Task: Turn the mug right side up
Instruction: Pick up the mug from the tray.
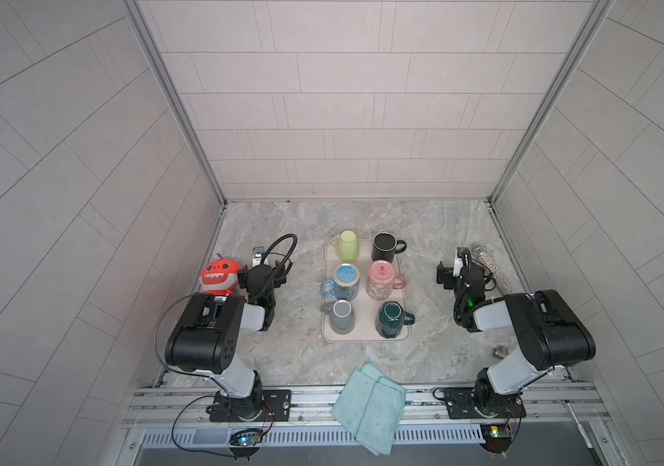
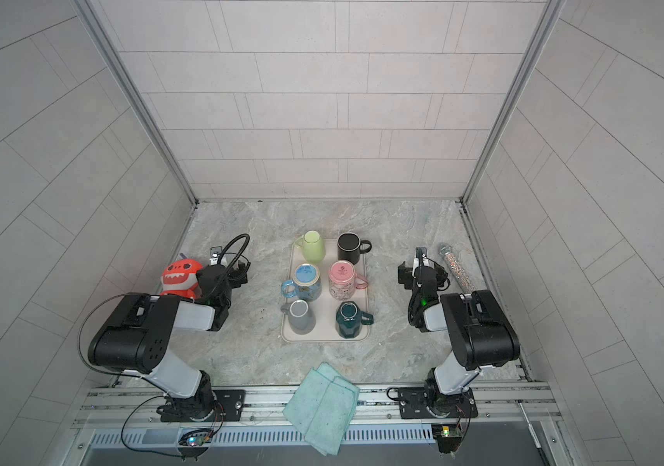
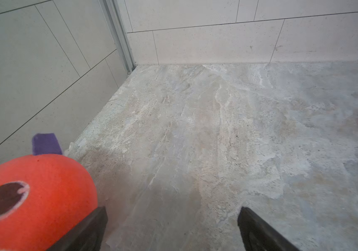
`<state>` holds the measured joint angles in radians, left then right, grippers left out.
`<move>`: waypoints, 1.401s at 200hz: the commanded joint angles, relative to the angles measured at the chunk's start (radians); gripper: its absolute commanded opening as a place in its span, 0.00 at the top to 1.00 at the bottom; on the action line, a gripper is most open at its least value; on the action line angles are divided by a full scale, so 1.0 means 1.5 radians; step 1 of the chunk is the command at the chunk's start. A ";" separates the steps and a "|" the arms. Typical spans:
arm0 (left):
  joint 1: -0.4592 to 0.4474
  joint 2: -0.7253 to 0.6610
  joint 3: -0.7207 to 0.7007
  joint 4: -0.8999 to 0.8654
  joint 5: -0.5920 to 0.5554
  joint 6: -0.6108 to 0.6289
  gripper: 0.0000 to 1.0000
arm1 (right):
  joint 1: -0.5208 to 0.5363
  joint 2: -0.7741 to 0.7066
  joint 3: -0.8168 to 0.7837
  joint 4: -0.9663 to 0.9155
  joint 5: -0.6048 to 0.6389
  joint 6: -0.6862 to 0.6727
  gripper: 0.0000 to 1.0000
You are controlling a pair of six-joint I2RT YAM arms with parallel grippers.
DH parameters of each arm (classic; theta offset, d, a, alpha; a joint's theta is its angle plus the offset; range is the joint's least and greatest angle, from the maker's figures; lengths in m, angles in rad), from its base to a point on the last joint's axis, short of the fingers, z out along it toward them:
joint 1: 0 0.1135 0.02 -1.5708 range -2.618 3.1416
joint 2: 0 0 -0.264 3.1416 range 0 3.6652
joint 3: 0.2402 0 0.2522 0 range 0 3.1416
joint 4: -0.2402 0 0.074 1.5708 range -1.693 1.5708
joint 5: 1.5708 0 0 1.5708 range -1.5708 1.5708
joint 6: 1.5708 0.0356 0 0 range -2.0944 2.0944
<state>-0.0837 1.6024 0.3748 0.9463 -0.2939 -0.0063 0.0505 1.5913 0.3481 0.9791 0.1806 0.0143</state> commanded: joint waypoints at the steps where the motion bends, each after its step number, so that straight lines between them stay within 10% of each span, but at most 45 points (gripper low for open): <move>1: 0.000 -0.010 0.000 0.015 -0.005 0.004 0.00 | 0.002 -0.009 0.009 -0.001 0.003 -0.008 0.01; 251: 0.014 -0.016 0.006 0.001 0.019 -0.002 0.00 | 0.001 -0.010 0.007 0.002 0.005 -0.008 0.01; 280: 0.013 -0.108 0.043 -0.146 -0.021 -0.016 0.00 | 0.005 -0.101 0.025 -0.110 0.042 0.000 0.01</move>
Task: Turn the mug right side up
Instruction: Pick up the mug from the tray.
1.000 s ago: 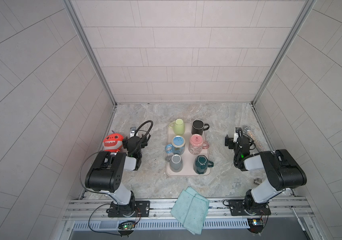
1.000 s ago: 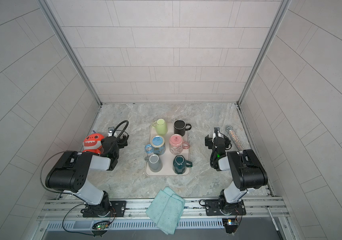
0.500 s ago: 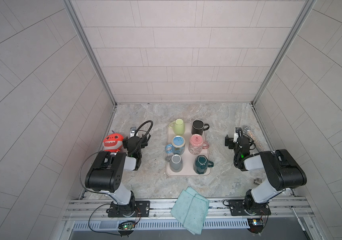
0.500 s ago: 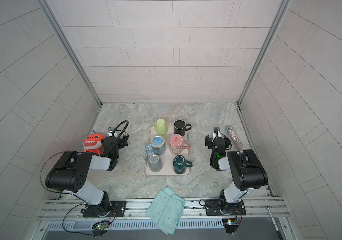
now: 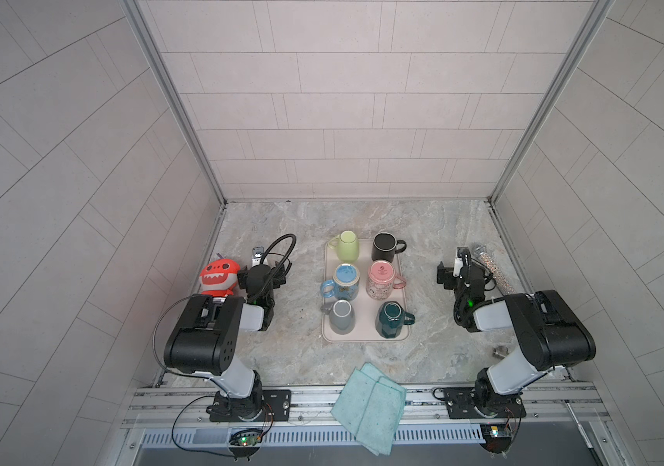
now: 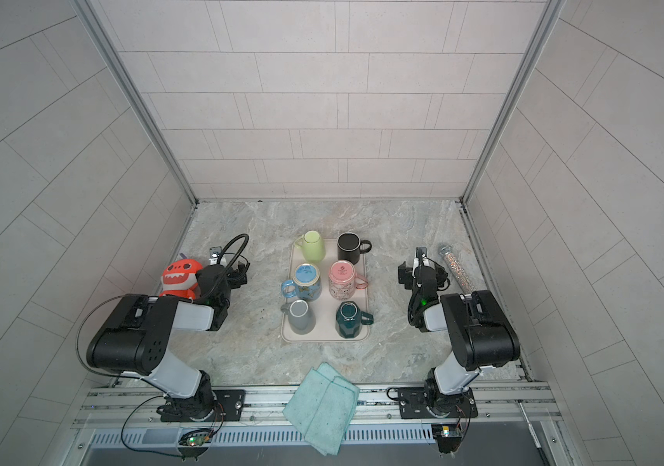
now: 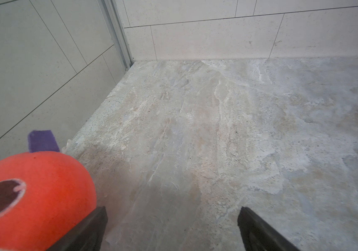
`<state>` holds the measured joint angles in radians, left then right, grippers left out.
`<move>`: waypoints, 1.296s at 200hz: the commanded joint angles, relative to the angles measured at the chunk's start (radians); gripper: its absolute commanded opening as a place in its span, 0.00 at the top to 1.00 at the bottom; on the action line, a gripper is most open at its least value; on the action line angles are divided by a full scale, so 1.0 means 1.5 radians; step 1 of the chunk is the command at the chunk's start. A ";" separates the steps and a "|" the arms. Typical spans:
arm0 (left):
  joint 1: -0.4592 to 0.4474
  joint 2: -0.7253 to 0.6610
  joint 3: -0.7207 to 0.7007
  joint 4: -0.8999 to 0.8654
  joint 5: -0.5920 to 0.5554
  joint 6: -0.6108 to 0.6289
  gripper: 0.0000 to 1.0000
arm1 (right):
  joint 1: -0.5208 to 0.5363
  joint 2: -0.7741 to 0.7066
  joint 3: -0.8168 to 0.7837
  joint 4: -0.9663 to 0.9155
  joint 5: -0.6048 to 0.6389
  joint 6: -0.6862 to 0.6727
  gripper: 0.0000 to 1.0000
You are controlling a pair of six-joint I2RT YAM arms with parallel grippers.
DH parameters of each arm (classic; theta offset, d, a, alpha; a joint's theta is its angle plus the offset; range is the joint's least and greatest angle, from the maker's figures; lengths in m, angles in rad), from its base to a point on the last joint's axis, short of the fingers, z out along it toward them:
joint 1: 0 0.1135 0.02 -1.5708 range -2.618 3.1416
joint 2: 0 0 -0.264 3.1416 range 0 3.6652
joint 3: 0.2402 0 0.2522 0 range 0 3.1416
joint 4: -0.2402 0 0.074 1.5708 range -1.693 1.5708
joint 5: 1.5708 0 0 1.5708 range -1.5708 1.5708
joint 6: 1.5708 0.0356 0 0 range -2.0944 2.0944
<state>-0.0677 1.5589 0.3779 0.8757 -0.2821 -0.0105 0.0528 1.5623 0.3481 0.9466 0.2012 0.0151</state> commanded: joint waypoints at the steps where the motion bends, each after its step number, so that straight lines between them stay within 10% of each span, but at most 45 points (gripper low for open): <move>1: 0.002 -0.084 0.043 -0.104 -0.029 -0.013 0.00 | 0.004 -0.087 0.026 -0.094 0.028 0.000 0.01; 70: -0.001 -0.268 0.160 -0.351 -0.070 -0.068 0.00 | 0.006 -0.286 0.228 -0.543 -0.013 0.087 0.01; 137: -0.001 -0.246 0.411 -0.697 0.211 -0.125 0.00 | 0.006 -0.209 0.638 -1.216 -0.197 0.173 0.01; 212: 0.000 -0.190 0.488 -0.757 0.411 -0.189 0.00 | 0.006 -0.142 0.717 -1.410 -0.437 0.249 0.01; 259: 0.000 -0.183 0.487 -0.745 0.445 -0.191 0.00 | -0.011 -0.012 0.722 -1.289 -0.642 0.402 0.07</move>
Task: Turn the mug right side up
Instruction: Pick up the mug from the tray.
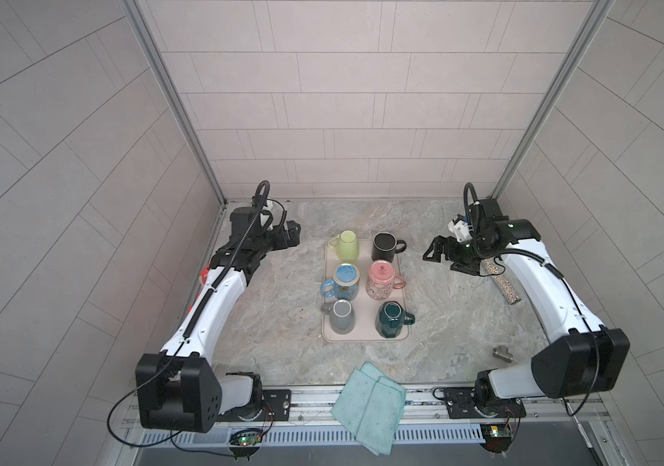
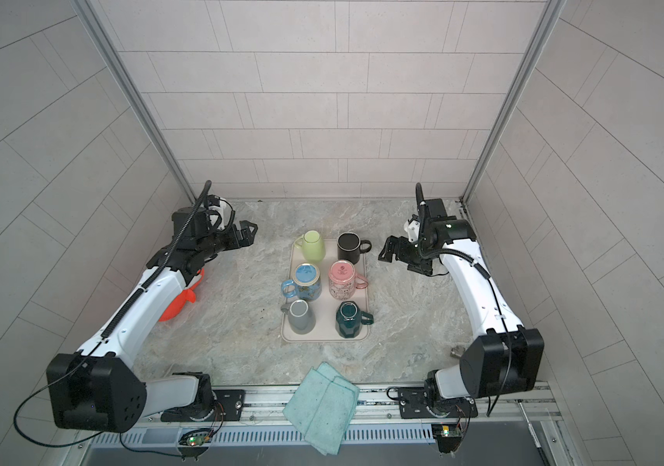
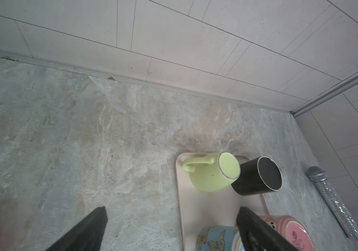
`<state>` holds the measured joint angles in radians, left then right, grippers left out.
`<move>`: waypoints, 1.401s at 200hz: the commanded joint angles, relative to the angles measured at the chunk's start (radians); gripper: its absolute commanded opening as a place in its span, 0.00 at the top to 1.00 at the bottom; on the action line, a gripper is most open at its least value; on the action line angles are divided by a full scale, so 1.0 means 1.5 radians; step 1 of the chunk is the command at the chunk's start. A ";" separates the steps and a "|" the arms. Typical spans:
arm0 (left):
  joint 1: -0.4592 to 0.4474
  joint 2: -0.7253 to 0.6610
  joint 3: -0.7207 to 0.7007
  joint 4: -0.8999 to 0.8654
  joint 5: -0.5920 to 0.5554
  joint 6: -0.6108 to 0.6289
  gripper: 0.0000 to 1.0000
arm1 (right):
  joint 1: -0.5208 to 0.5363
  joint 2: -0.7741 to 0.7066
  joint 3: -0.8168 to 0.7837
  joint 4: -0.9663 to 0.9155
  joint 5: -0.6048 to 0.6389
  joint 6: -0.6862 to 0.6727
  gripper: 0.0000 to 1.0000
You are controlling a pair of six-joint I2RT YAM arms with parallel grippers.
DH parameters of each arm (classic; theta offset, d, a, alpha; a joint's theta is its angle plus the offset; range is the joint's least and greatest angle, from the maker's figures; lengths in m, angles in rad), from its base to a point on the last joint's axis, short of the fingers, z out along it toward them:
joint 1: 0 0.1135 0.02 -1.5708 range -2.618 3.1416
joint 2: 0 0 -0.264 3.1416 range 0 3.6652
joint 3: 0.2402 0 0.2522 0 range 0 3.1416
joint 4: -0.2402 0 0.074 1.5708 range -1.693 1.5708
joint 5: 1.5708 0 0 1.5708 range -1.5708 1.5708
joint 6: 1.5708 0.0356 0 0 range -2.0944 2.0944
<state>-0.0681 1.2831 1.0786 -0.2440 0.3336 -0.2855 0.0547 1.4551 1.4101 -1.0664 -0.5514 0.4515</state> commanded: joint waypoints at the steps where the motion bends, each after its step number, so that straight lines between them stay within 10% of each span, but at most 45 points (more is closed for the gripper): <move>1: 0.000 0.000 0.020 0.001 0.034 -0.007 0.00 | -0.013 0.063 0.015 0.057 -0.145 0.117 0.07; 86: 0.002 0.040 0.080 -0.031 0.064 0.005 0.00 | -0.034 0.364 0.236 0.124 -0.258 0.272 0.16; 189: 0.004 0.102 0.108 -0.083 0.055 0.025 0.00 | -0.048 0.513 0.342 0.170 -0.297 0.510 0.20; 280: 0.005 0.117 0.123 -0.101 0.057 0.032 0.00 | -0.061 0.509 0.319 0.103 -0.296 0.490 0.21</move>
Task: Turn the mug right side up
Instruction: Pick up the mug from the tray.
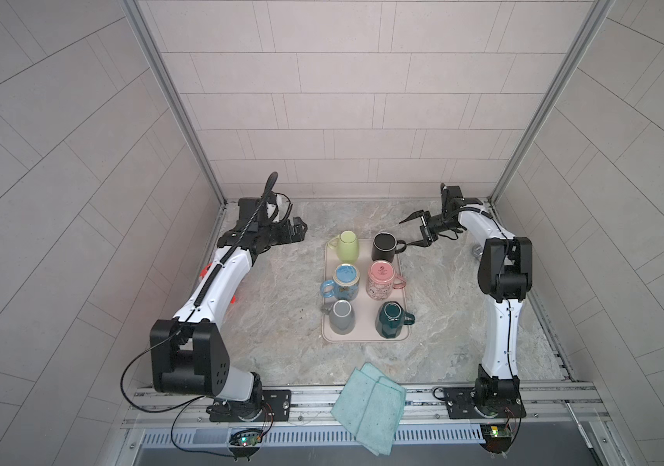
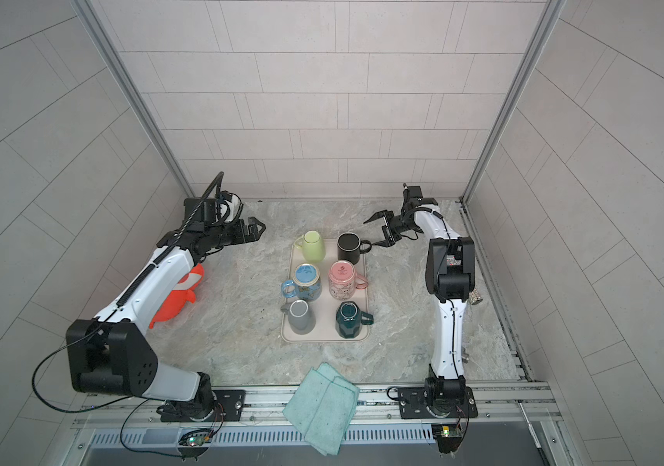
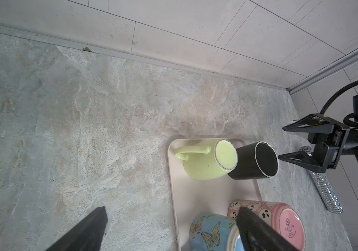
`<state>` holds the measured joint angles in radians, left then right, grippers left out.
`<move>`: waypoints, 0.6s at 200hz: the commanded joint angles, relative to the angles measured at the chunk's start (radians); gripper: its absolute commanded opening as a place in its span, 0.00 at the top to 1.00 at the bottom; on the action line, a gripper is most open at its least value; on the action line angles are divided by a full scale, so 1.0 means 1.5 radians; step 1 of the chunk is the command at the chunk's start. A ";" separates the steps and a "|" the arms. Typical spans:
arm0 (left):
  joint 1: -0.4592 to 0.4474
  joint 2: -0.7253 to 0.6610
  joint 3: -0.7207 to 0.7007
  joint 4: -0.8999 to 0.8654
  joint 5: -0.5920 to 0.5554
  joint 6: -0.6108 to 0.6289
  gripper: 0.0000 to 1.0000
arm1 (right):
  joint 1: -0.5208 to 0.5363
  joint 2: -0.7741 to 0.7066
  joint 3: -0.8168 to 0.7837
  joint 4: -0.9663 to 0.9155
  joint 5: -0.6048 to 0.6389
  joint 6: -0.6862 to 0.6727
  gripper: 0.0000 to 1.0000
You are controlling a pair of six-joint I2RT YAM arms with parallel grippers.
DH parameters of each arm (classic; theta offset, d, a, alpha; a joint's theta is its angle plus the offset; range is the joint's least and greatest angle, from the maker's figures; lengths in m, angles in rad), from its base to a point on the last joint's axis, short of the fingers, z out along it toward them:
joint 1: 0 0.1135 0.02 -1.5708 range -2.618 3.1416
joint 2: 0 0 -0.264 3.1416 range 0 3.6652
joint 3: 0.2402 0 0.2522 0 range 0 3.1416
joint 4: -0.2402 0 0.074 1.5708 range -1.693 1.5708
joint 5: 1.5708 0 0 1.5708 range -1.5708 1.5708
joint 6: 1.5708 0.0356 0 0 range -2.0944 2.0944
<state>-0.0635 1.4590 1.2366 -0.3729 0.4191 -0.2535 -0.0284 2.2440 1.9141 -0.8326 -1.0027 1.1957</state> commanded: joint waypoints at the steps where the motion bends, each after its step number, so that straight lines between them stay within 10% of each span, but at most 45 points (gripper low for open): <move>1: 0.002 0.000 0.018 -0.015 0.000 0.010 0.00 | -0.006 -0.017 -0.018 -0.055 0.005 -0.007 0.21; 120: 0.004 0.003 0.019 -0.022 -0.009 0.011 0.00 | 0.015 0.005 -0.033 -0.026 -0.005 0.014 0.22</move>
<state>-0.0631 1.4590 1.2369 -0.3988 0.4149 -0.2501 -0.0269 2.2440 1.8576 -0.8780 -1.0084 1.1793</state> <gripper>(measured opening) 0.998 0.790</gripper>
